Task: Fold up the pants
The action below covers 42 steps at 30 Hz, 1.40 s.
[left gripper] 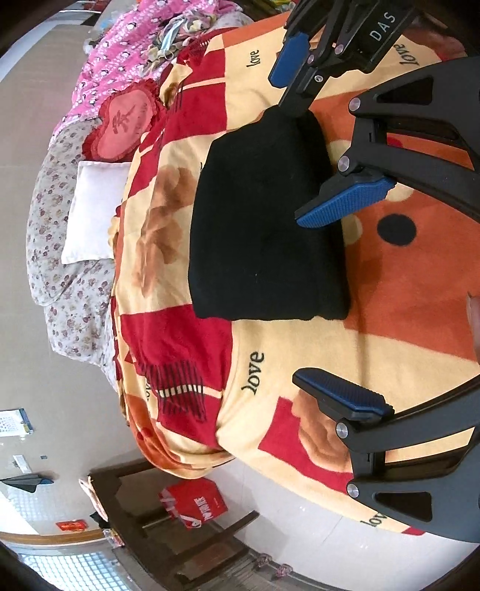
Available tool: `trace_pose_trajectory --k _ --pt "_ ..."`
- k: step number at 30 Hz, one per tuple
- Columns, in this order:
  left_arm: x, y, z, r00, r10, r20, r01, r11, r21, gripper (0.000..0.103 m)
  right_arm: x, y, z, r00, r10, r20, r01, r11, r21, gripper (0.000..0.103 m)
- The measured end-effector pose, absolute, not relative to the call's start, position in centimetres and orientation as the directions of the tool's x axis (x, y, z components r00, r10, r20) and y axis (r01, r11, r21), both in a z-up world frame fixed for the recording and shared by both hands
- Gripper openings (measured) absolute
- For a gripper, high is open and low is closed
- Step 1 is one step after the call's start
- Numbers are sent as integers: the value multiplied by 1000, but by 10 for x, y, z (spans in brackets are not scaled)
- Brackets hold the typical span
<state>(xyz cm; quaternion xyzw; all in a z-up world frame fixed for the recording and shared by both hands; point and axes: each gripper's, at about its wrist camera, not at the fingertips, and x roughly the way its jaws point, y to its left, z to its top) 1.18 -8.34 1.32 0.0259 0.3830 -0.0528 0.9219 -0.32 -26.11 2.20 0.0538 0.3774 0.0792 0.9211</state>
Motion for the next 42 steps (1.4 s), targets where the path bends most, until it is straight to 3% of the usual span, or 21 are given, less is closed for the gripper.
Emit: trace_pose_trajectory --k 42 --pt "5 -85 2 695 -45 -717 97 995 32 79 -1 -252 4 657 186 -730 -118 983 144 50"
